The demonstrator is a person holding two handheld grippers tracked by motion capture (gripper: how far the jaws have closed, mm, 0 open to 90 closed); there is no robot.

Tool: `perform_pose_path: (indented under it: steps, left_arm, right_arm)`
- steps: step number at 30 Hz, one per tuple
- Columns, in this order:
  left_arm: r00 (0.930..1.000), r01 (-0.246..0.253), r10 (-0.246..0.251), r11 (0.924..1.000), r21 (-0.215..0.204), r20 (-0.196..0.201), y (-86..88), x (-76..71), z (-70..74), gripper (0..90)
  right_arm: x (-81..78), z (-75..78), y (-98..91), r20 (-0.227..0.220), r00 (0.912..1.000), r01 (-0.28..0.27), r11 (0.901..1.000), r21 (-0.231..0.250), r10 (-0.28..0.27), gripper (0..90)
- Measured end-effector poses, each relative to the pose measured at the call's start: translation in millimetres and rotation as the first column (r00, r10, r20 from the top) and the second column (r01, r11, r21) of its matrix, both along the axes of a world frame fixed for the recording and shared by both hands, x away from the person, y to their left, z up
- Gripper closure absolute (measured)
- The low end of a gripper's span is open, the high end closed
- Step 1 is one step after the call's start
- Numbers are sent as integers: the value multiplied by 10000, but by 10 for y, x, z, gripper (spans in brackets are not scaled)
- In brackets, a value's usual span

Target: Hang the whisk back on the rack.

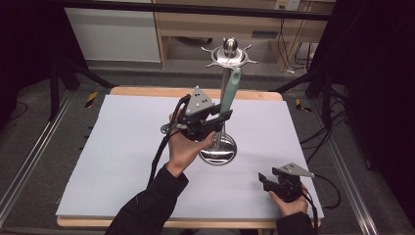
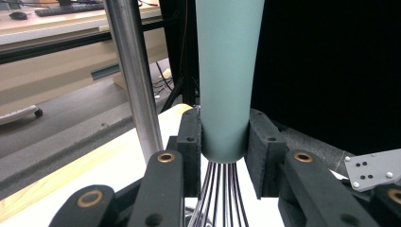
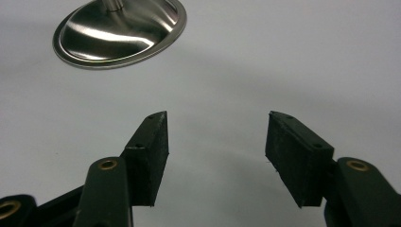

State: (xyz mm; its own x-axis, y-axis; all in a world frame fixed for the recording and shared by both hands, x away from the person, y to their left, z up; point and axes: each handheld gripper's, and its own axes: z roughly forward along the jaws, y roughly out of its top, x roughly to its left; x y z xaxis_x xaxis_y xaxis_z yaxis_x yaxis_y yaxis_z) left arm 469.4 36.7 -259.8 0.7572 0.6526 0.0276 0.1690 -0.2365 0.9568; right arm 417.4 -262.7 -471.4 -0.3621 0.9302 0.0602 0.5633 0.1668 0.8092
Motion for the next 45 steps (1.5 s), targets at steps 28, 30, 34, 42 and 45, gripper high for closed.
perform_pose_path:
  steps: [28,30,34,42,45]
  left_arm:
    - [9992,-115,113,9999,47,386,-68,193,-87,686]
    - [9992,-146,144,9999,53,383,-70,195,-87,687]
    - [9991,-204,205,9998,-31,371,-88,199,-96,686]
    - [9989,-88,88,10000,-3,462,-87,190,-100,680]
    - [9988,-66,67,10000,-9,480,-79,177,-104,660]
  right_arm:
    - [-3,1,7,-53,10000,-15,10000,45,15,401]
    - [-6,1,11,-74,10000,-6,10000,90,6,401]
    - [-3,-2,13,-91,10000,-11,10000,81,12,400]
    - [0,-9,13,-41,10000,-32,10000,-22,32,397]
    - [-1,-8,13,-38,10000,-28,10000,1,28,397]
